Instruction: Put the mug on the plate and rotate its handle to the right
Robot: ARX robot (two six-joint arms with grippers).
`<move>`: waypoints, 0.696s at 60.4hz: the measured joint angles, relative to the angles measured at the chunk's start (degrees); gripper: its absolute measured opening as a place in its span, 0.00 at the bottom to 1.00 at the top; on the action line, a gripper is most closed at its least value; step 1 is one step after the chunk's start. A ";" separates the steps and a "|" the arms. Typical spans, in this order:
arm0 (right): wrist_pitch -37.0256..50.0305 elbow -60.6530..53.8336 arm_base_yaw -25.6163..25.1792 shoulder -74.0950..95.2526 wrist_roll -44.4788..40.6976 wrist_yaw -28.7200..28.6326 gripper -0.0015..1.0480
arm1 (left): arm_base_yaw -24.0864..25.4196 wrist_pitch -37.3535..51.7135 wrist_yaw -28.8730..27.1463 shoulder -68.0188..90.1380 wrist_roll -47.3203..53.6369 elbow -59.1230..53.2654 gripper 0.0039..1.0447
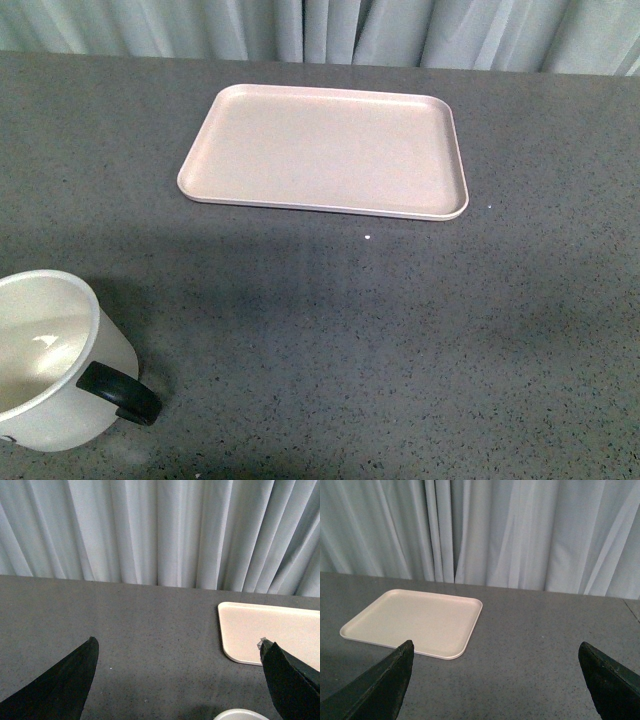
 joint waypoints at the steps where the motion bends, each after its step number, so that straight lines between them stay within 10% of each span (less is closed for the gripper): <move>1: 0.00 0.00 0.00 0.00 0.02 0.00 0.91 | 0.00 0.00 0.00 0.00 0.00 0.00 0.91; 21: 0.00 0.00 0.00 0.00 0.02 0.00 0.91 | 0.00 -0.02 0.00 0.02 -0.02 0.00 0.91; 27: 0.00 0.00 0.00 0.00 0.00 -0.04 0.91 | 1.75 -18.36 3.39 17.46 -2.58 10.23 0.91; 42: 0.00 0.00 0.00 0.00 0.02 -0.02 0.91 | 0.94 -3.98 6.16 51.65 0.13 18.93 0.91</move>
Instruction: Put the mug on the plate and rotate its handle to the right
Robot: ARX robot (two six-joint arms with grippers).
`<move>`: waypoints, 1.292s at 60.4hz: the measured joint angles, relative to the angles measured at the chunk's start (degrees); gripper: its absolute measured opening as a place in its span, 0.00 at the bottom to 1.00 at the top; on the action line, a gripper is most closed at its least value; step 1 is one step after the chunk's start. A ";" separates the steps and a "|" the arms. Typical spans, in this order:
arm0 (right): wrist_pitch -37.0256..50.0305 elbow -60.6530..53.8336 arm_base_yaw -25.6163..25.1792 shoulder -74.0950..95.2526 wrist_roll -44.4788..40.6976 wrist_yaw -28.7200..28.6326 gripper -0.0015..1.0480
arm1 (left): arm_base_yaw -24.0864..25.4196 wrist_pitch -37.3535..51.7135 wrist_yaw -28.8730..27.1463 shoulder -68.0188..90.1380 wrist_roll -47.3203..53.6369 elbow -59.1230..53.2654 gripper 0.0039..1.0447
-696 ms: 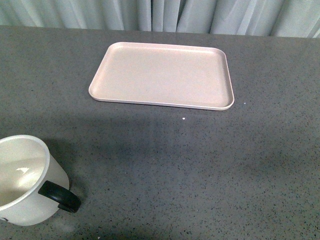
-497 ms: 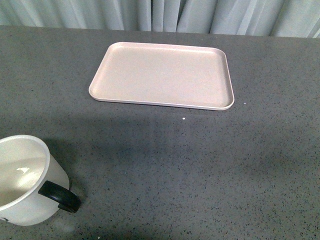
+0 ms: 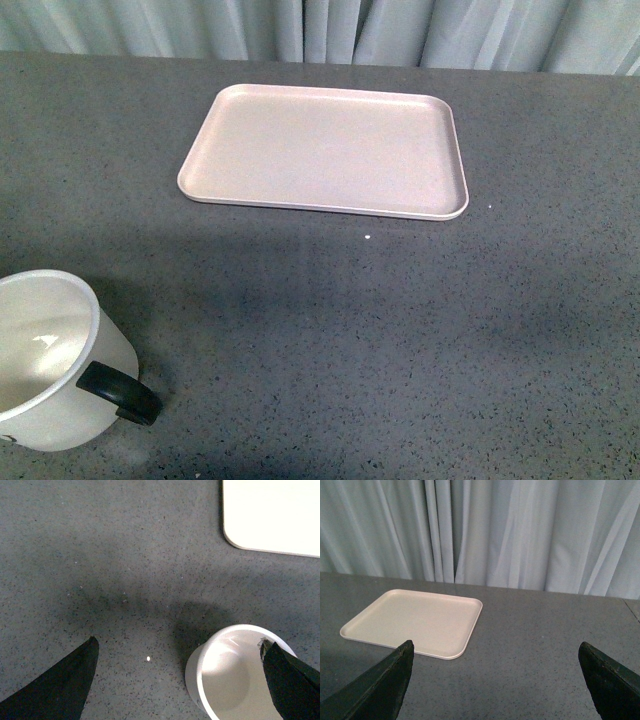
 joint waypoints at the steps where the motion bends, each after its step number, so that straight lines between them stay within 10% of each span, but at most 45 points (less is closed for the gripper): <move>1: 0.00 0.00 0.00 0.00 -0.02 0.00 0.91 | -0.13 0.46 0.02 0.94 0.07 0.22 0.91; 63: 0.00 0.00 0.00 0.00 0.00 0.00 0.91 | 0.46 10.75 3.32 25.90 6.71 0.87 0.91; 78: 0.00 0.00 0.00 0.00 0.00 0.00 0.91 | -0.44 11.54 2.51 27.19 6.99 0.87 0.56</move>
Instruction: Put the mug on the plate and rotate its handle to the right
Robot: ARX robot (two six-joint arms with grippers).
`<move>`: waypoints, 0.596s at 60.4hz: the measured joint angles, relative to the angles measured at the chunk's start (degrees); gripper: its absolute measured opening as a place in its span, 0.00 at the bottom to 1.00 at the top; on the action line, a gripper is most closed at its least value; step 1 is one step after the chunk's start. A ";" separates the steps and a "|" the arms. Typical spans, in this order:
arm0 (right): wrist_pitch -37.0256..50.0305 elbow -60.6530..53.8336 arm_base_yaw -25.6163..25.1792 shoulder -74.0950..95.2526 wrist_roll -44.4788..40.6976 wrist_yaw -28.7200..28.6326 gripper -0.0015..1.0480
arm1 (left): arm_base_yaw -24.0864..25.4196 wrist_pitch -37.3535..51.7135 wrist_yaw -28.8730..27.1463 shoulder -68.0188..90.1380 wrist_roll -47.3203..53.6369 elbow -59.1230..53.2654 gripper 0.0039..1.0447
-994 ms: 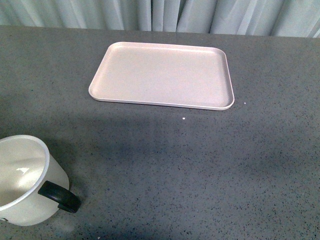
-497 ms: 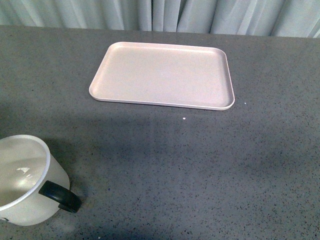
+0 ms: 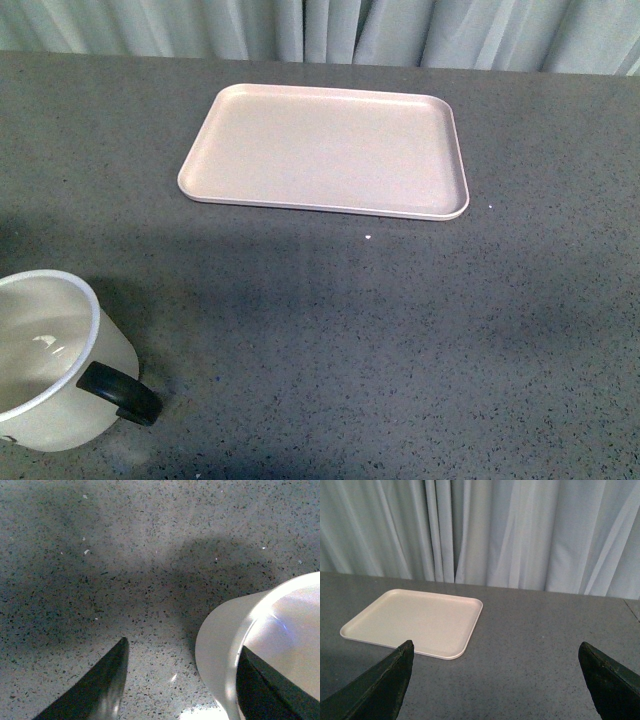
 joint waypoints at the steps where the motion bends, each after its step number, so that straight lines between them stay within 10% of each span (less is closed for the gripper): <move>1: 0.00 0.00 0.00 0.00 0.00 0.00 0.91 | -0.07 0.00 -0.11 0.04 0.00 0.00 0.52; 21: 0.00 0.00 0.00 0.00 0.00 0.00 0.91 | -0.50 -3.43 0.28 -1.44 -1.25 0.11 0.02; 36: 0.00 0.00 0.00 0.00 -0.02 0.00 0.91 | -2.84 -7.72 -0.55 -3.76 -3.78 3.61 0.02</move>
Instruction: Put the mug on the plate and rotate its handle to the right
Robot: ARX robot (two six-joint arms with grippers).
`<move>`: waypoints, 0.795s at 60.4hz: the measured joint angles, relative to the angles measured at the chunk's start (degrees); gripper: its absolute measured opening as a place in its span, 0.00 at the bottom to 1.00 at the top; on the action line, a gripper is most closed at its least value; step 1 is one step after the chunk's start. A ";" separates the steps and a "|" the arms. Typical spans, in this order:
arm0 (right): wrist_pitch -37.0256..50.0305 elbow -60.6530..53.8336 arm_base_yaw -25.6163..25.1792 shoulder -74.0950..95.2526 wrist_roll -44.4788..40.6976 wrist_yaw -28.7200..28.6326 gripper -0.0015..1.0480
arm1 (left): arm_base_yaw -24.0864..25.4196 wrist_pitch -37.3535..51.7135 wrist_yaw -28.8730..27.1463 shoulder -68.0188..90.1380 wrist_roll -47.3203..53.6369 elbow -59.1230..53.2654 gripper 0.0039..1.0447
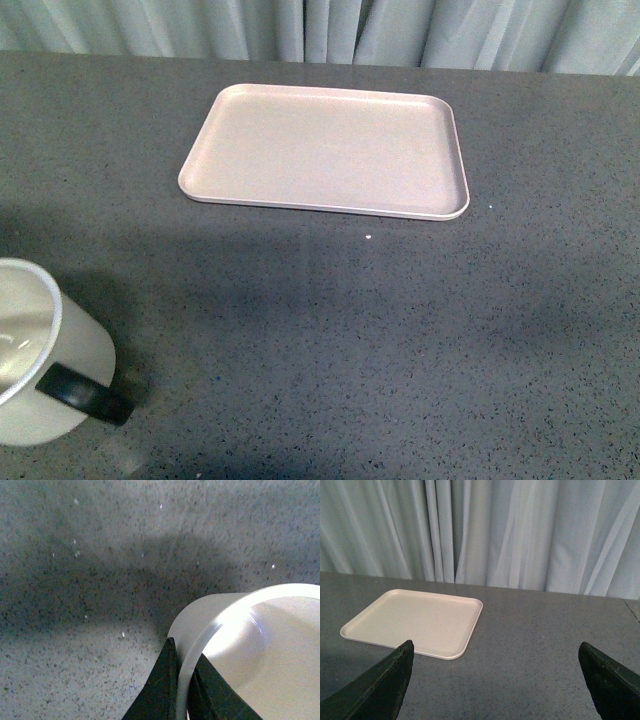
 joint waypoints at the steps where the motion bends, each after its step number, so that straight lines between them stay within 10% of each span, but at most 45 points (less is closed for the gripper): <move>1: 0.00 0.00 0.00 0.00 0.02 0.00 0.91 | -0.52 -0.02 -0.31 0.22 -0.31 0.87 0.02; 48: 0.00 0.00 0.00 0.00 0.02 0.00 0.91 | -20.48 -7.63 -6.34 35.91 -6.51 49.62 0.02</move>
